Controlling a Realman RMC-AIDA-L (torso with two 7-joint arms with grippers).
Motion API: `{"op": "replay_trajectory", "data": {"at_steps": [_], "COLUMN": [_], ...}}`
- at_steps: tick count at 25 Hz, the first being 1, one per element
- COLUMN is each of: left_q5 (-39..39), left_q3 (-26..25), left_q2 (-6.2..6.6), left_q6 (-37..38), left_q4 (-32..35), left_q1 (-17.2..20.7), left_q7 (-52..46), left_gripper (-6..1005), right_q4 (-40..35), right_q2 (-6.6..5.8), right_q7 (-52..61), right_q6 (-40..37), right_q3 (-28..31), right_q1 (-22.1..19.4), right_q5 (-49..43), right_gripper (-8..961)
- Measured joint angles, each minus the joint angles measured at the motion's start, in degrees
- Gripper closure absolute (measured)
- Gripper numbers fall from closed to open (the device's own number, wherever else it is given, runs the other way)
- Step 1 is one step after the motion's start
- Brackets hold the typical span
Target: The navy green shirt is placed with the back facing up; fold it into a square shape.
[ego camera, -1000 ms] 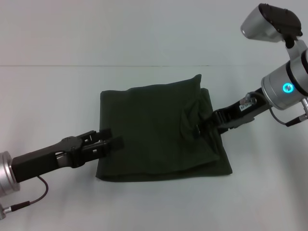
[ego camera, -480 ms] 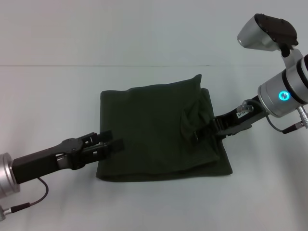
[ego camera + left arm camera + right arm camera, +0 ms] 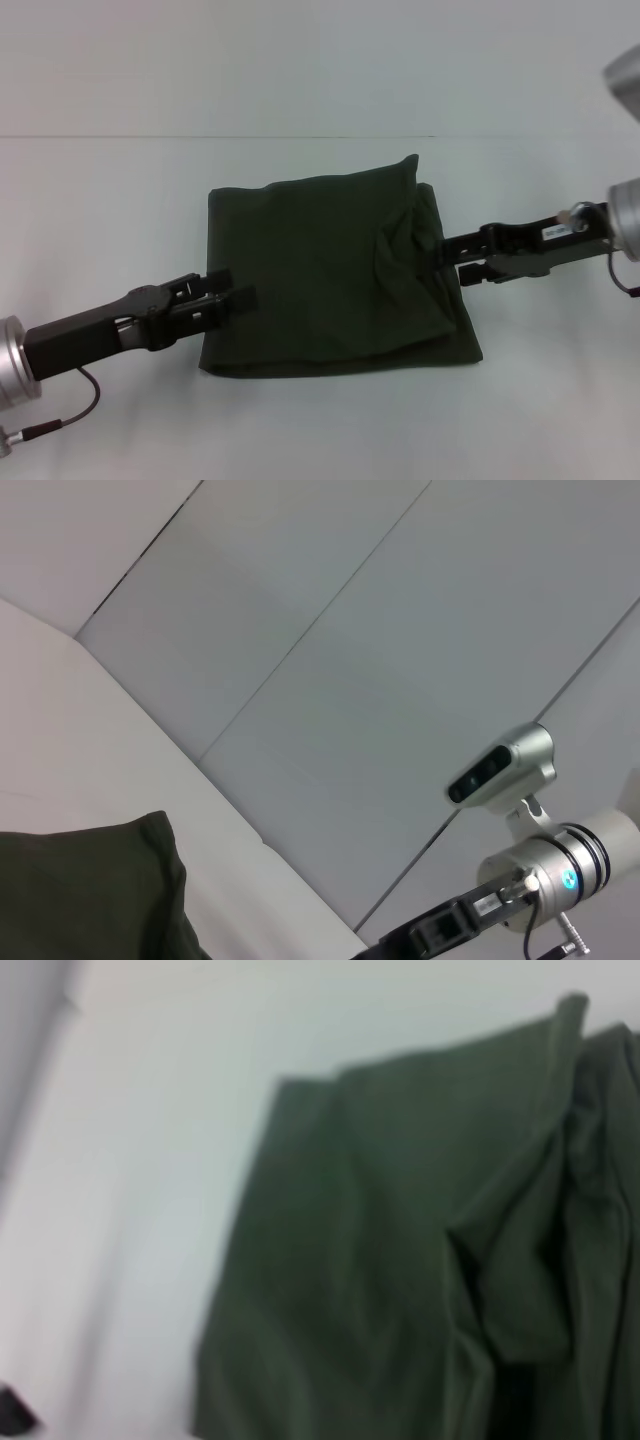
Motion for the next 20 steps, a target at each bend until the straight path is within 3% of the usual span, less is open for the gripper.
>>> {"op": "replay_trajectory", "data": {"at_steps": [5,8,20], "left_q5": [0.0,0.0,-0.1], "left_q3": [-0.1,-0.3,-0.3], "left_q2": [0.00,0.00,0.19], "left_q6": [0.0,-0.1,-0.3], "left_q4": [0.1,0.2,0.4], "left_q1": [0.2,0.4,1.1], "left_q7": [0.0,0.0,0.6], "left_gripper": [81,81,81], "right_q4": [8.4,11.8,13.9], "right_q2": [-3.48,-4.28,-1.57], "right_q7": [-5.2,-7.4,-8.4], "right_q6": [-0.6,-0.6,4.1], "right_q3": [3.7,5.4,4.1], "right_q1": [-2.6,-3.1,-2.9], "right_q5": [7.7,9.5,9.2], "right_gripper": [141,184,216]}}
